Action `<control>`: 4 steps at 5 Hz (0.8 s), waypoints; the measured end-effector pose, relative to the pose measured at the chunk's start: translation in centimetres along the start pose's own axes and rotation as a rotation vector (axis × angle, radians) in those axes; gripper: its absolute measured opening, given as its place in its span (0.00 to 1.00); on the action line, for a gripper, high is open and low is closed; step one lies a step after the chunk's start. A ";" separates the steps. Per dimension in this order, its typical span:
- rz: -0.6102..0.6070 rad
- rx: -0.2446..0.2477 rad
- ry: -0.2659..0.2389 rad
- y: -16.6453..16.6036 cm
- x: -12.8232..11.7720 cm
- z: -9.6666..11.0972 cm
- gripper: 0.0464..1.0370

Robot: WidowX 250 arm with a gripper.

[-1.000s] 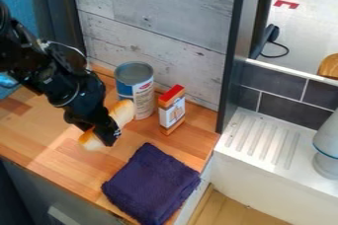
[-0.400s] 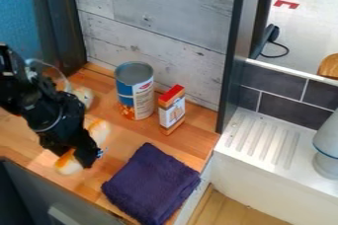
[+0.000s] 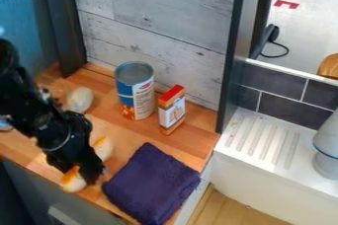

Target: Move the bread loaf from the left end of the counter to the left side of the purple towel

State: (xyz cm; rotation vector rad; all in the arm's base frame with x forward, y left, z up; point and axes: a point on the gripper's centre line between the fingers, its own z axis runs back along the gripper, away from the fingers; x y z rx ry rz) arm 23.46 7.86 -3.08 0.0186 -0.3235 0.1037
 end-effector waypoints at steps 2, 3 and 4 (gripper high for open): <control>-0.071 -0.021 -0.033 -0.3 0.6 -0.2 0.94; -0.073 -0.044 -0.077 -0.8 1.7 2.6 0.96; -0.104 -0.068 -0.149 0.2 3.4 7.0 0.96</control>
